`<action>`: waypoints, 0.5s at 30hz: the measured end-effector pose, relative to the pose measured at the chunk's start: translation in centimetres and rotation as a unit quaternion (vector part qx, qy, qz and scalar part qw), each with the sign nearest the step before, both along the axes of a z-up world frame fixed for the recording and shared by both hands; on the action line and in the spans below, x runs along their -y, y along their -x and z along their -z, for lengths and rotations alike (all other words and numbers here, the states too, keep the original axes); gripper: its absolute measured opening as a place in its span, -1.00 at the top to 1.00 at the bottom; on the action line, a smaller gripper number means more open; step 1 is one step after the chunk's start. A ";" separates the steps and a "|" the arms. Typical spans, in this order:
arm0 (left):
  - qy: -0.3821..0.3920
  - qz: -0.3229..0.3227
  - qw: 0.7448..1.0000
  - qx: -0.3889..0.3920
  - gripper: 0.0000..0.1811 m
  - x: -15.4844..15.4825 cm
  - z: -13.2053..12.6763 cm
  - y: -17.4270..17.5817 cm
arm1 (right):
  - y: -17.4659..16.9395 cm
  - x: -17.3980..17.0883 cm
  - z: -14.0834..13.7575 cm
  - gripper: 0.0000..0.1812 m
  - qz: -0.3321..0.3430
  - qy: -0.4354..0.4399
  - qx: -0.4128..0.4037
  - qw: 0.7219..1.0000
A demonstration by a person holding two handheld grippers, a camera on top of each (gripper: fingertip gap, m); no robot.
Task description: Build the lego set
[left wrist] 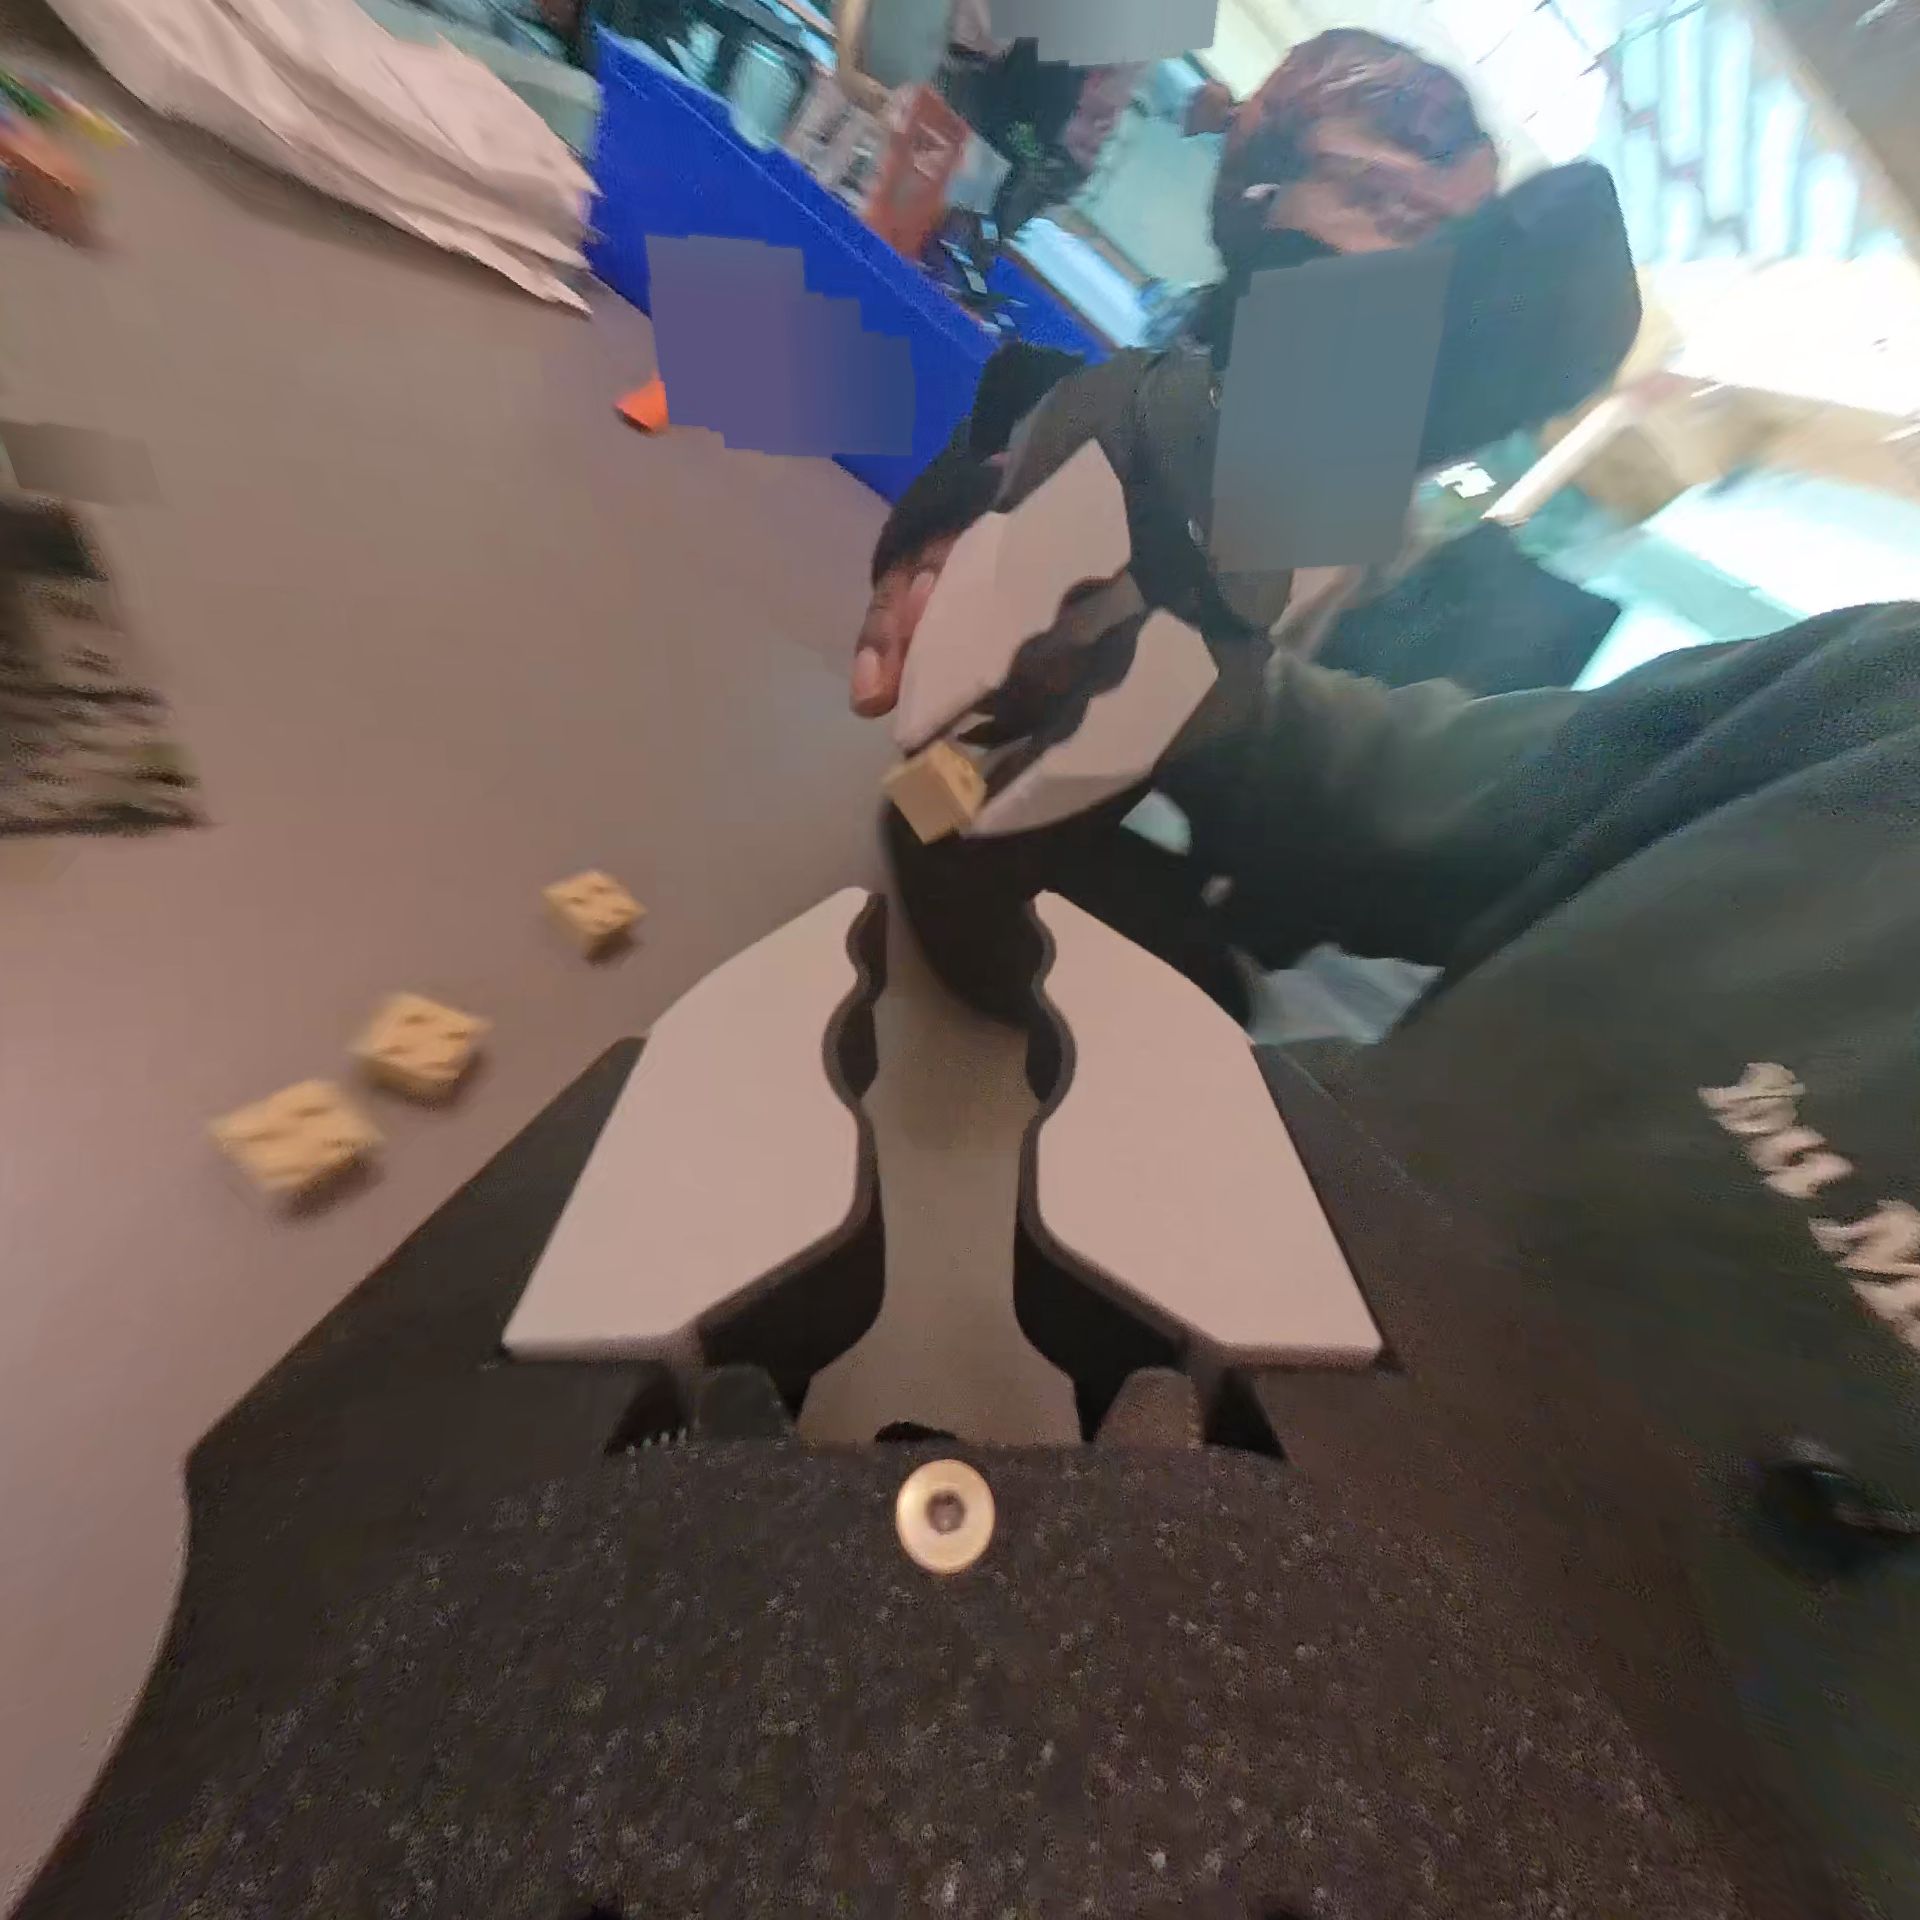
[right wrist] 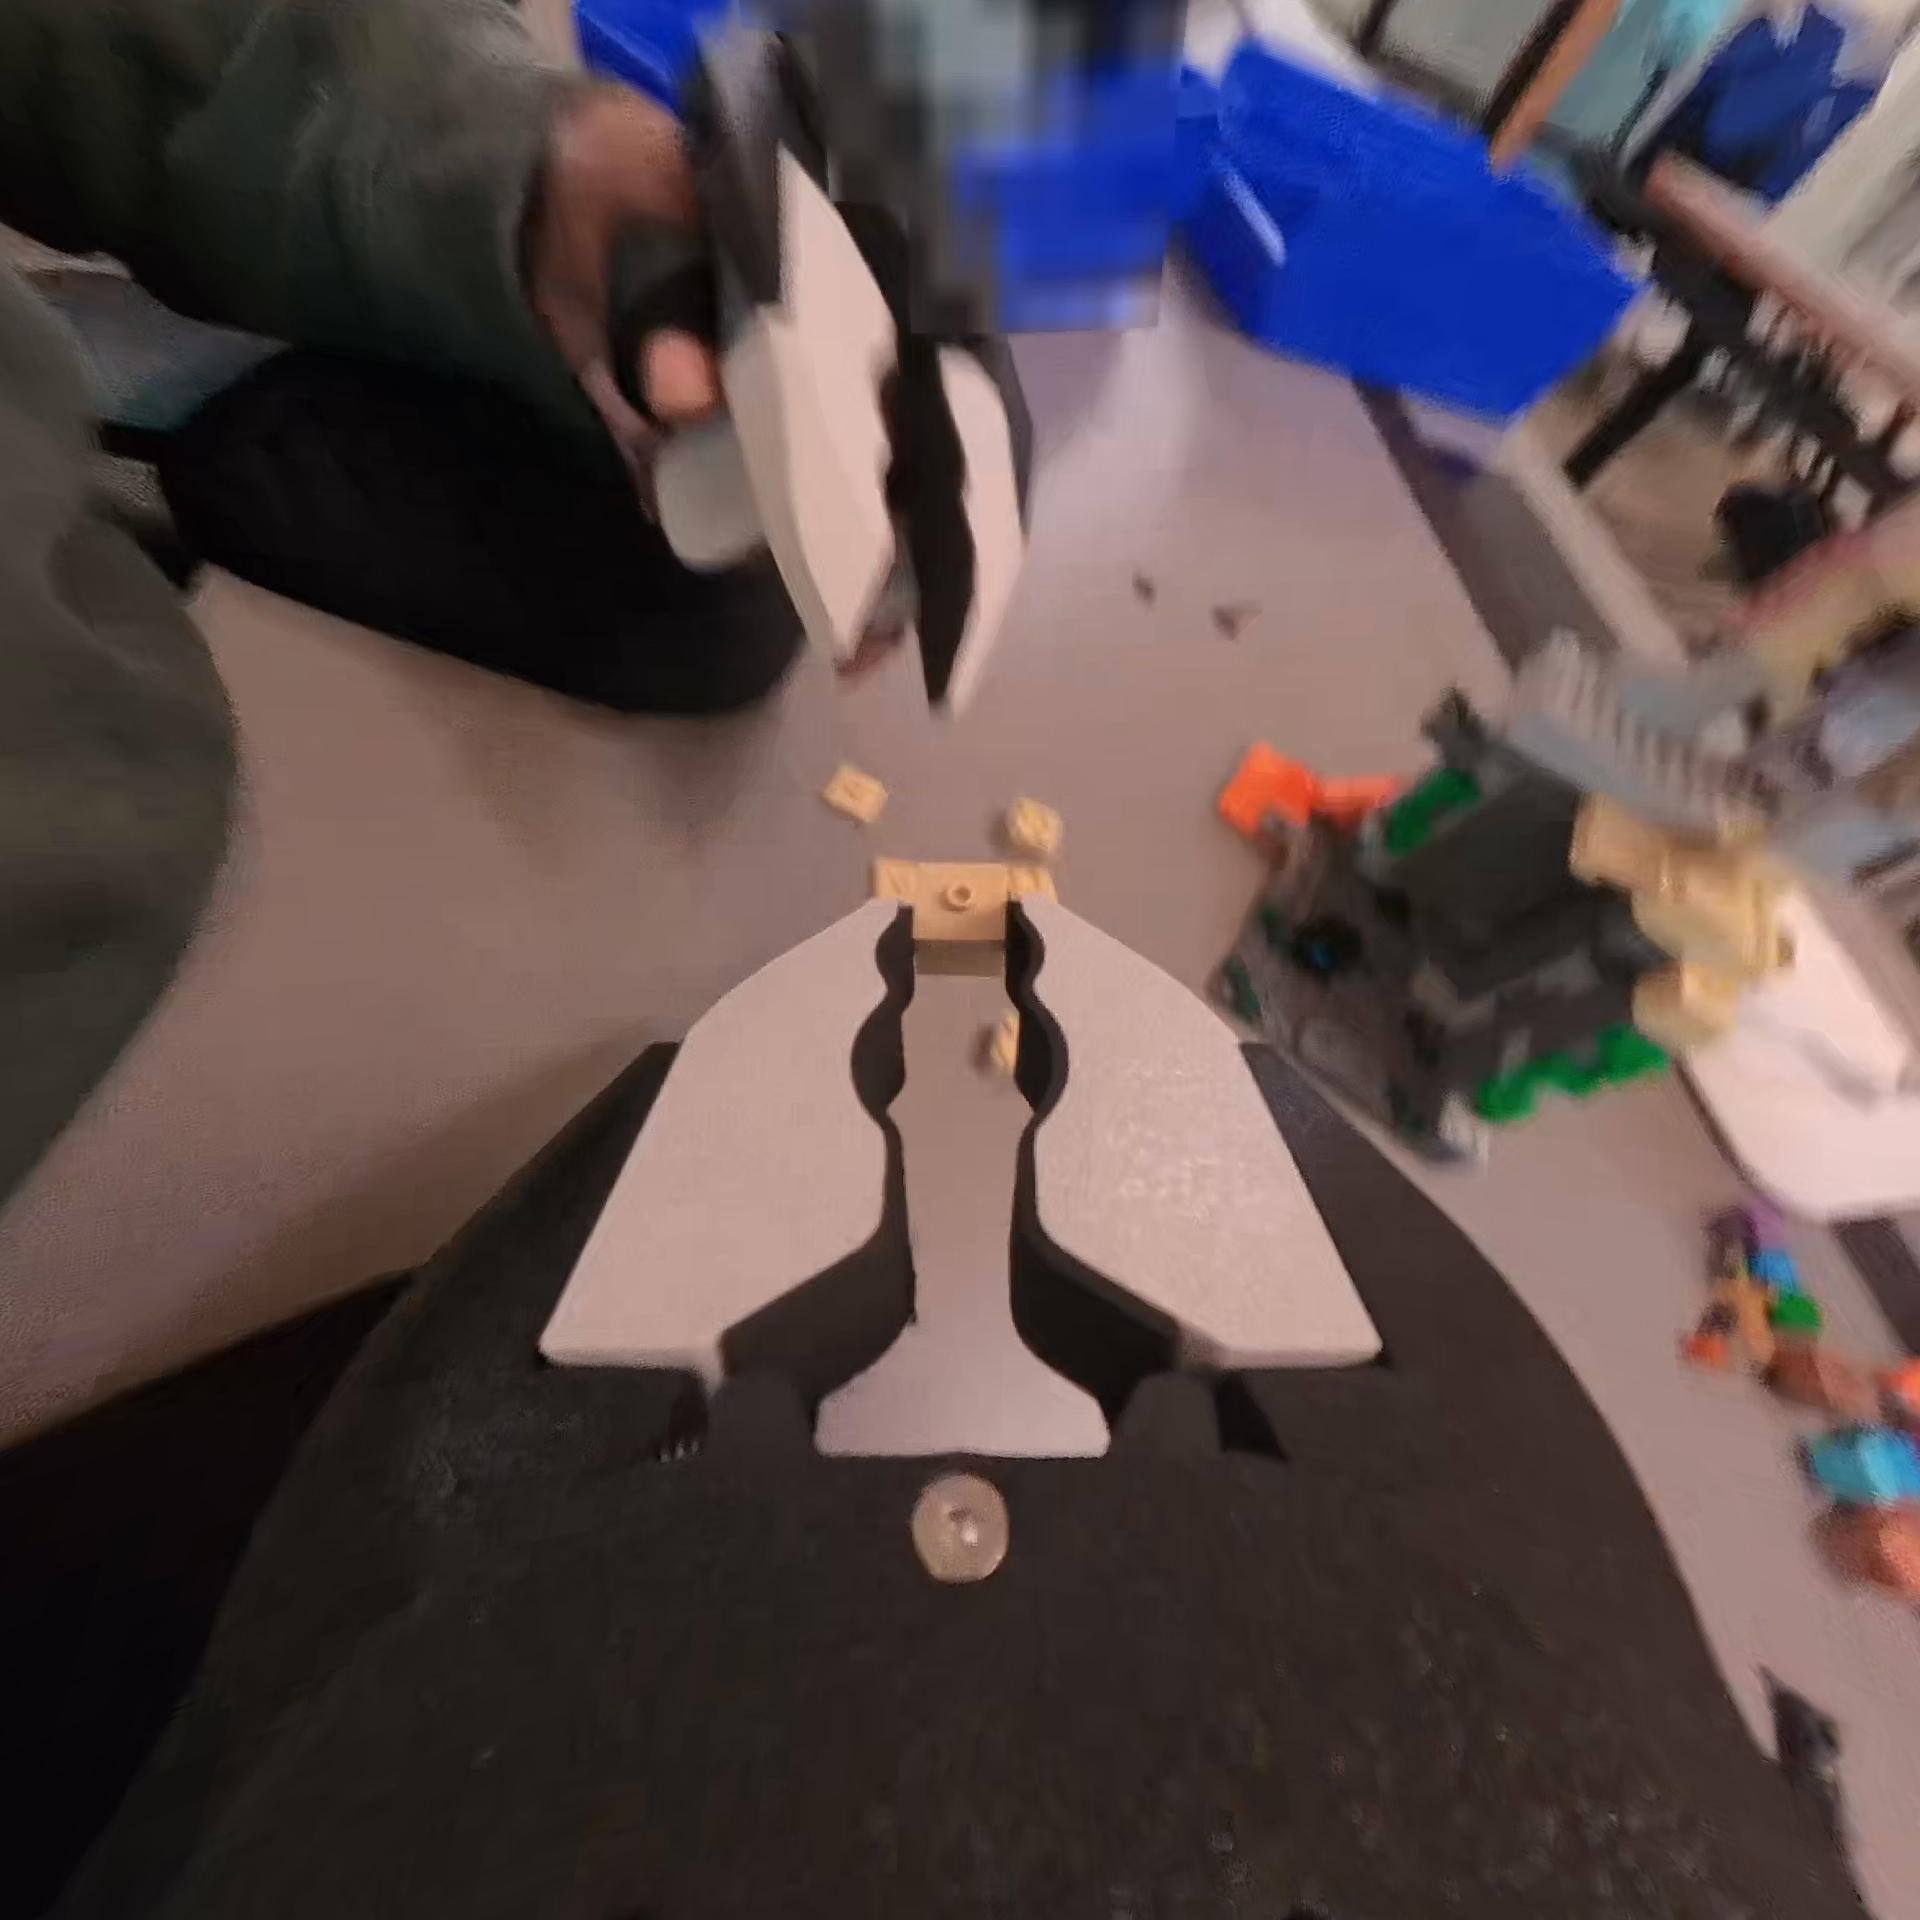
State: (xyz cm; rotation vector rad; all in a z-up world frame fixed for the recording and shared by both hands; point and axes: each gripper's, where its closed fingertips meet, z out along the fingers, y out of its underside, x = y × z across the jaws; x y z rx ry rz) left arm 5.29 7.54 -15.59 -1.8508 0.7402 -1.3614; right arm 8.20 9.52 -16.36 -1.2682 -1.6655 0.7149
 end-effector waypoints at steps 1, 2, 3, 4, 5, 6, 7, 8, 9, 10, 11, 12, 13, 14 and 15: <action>-0.030 -0.024 0.999 -0.024 0.75 -0.9 0.1 1.0 | -0.8 -1.5 0.9 0.82 0.016 0.023 0.022 0.999; -0.061 -0.050 0.995 -0.053 0.74 -1.9 0.4 2.0 | -1.6 -2.8 2.1 0.82 0.028 0.049 0.046 0.997; -0.090 -0.071 0.990 -0.083 0.73 -2.8 0.7 3.1 | -2.3 -4.1 3.3 0.82 0.042 0.074 0.064 0.994; -0.112 -0.090 0.984 -0.109 0.73 -3.7 1.1 4.0 | -2.8 -5.1 4.3 0.82 0.049 0.097 0.074 0.991; -0.132 -0.104 0.977 -0.134 0.72 -4.4 1.5 4.9 | -3.1 -5.8 5.3 0.82 0.052 0.122 0.084 0.988; -0.145 -0.115 0.970 -0.155 0.71 -5.0 2.1 5.6 | -3.3 -6.4 6.0 0.82 0.055 0.139 0.091 0.985; -0.152 -0.125 0.965 -0.170 0.71 -5.5 2.5 6.2 | -3.4 -6.8 6.6 0.82 0.053 0.149 0.096 0.983; -0.154 -0.130 0.964 -0.173 0.71 -5.8 2.9 6.6 | -3.4 -7.1 7.1 0.82 0.052 0.153 0.105 0.981; -0.149 -0.132 0.966 -0.166 0.71 -5.8 2.9 6.7 | -3.3 -7.4 7.5 0.82 0.053 0.150 0.113 0.981; -0.146 -0.134 0.967 -0.158 0.71 -5.9 2.7 6.8 | -3.2 -7.6 7.6 0.82 0.049 0.143 0.115 0.982; -0.149 -0.137 0.967 -0.153 0.72 -5.9 2.5 6.9 | -3.2 -7.8 7.7 0.82 0.046 0.139 0.119 0.982; -0.151 -0.139 0.967 -0.151 0.73 -6.0 2.4 6.9 | -3.2 -7.9 7.9 0.82 0.044 0.134 0.132 0.981; -0.150 -0.138 0.967 -0.151 0.73 -6.0 2.4 6.9 | -3.3 -8.0 8.1 0.82 0.040 0.130 0.146 0.980; -0.149 -0.134 0.968 -0.151 0.73 -5.9 2.4 6.8 | -3.4 -8.0 8.2 0.82 0.037 0.127 0.153 0.979; -0.149 -0.134 0.968 -0.152 0.74 -5.9 2.5 6.8 | -3.5 -8.1 8.4 0.80 0.038 0.124 0.162 0.978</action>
